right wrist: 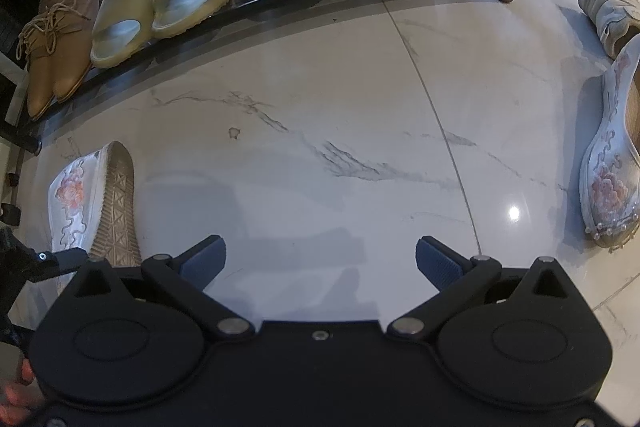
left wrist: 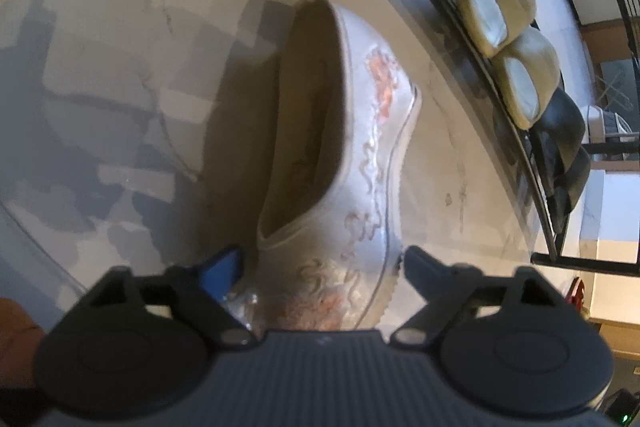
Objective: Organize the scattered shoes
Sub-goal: 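Close the left gripper on the white embroidered shoe's heel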
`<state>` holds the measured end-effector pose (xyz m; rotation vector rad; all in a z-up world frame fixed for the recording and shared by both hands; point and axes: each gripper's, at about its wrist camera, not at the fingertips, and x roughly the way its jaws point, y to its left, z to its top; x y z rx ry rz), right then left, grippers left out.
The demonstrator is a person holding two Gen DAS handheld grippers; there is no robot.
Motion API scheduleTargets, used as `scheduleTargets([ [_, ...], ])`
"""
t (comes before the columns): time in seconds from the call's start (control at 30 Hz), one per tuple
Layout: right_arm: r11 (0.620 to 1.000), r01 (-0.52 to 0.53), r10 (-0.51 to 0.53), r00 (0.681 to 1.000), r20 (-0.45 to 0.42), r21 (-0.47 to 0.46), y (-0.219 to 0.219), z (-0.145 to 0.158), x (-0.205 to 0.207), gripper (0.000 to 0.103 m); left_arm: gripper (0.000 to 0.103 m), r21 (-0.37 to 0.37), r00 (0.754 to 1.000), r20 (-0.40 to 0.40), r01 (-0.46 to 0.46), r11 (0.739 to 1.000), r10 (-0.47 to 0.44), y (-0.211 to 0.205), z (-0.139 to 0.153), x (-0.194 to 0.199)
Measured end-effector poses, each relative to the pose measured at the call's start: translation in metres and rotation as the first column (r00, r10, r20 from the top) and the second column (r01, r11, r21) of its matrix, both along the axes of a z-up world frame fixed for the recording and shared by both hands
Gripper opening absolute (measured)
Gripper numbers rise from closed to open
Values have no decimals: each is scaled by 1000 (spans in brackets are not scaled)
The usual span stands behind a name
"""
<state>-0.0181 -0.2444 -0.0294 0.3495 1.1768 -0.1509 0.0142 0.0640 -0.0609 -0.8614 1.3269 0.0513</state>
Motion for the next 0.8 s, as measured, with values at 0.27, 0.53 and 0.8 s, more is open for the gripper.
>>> scheduleTargets([
  [0.27,1000,4,-4,1000,-1,7,-1,0,-1,103,74,41,998,43,45,998,-47,-9,5,1],
  [0.53,1000,10,-10,1000,0,13,-1,0,-1,103,71,178,977,105,164,970,-185,-25,16,7],
  [0.8,998,56,-57,998,19,40,-13,6,-2,103,65,336,926,117,303,892,-359,-60,17,10],
])
